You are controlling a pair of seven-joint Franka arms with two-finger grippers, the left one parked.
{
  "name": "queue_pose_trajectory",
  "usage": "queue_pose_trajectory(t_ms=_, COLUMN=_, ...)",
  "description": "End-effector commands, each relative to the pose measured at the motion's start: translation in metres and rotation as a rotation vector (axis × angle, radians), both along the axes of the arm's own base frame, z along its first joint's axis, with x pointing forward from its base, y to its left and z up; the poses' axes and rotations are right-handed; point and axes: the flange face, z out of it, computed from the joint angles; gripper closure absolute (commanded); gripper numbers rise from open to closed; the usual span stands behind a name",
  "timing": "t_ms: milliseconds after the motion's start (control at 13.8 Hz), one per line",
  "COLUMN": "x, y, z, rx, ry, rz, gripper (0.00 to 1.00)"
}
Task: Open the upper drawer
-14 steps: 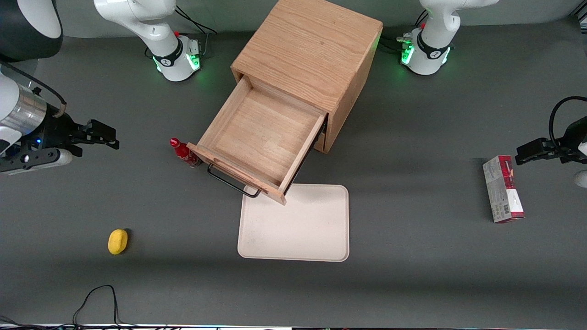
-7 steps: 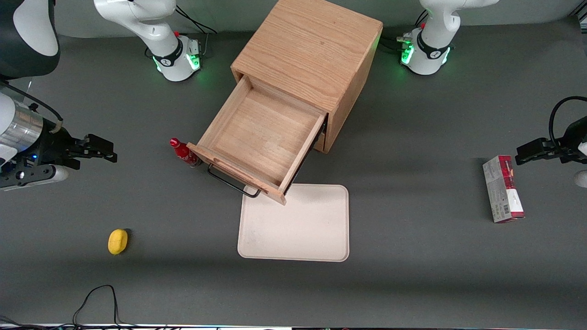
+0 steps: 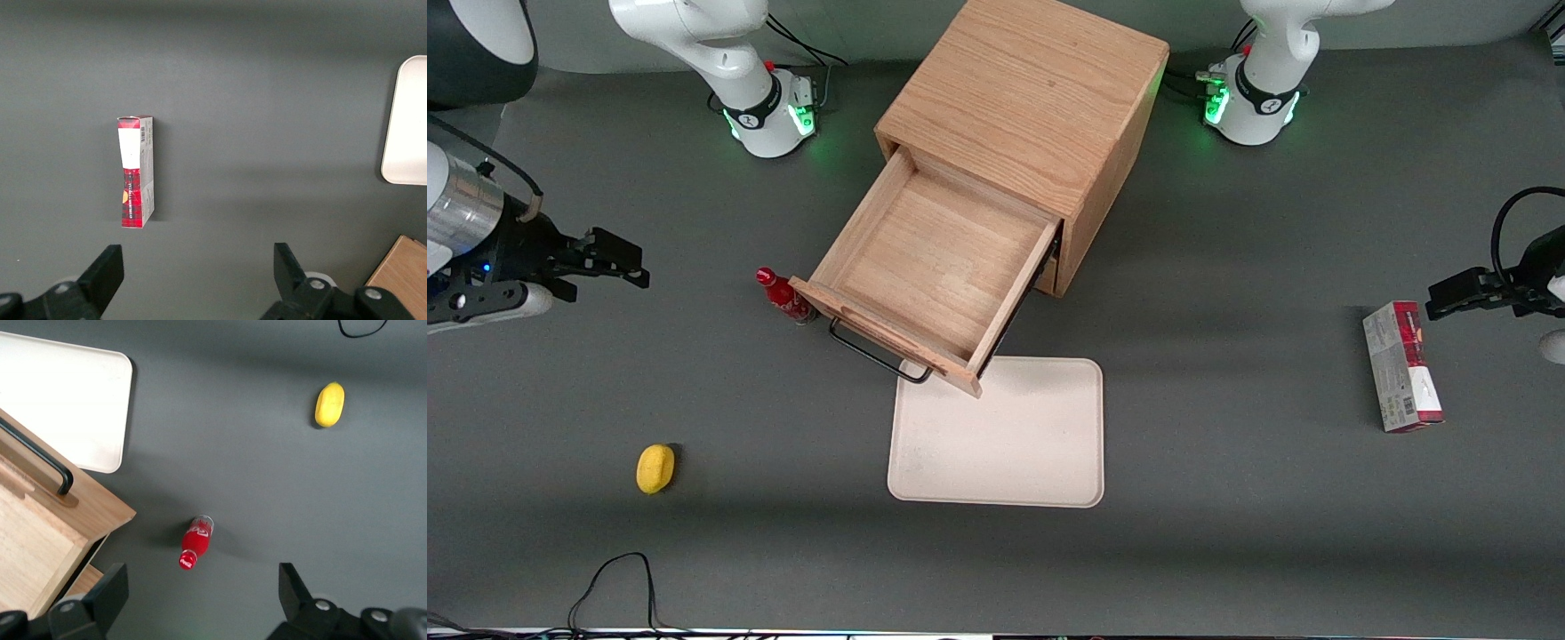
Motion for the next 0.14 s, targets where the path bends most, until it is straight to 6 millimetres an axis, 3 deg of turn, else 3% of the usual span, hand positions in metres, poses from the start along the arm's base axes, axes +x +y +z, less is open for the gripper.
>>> queue_pose_trajectory(t_ms=0, x=-0.0078, y=0.0008, z=-0.0036, rx=-0.019, ry=-0.013, rz=0.010, gripper=0.00)
queue_pose_trajectory(t_ms=72, x=-0.0080, y=-0.0001, z=-0.0031, rx=-0.019, ry=-0.011, rz=0.005, gripper=0.00)
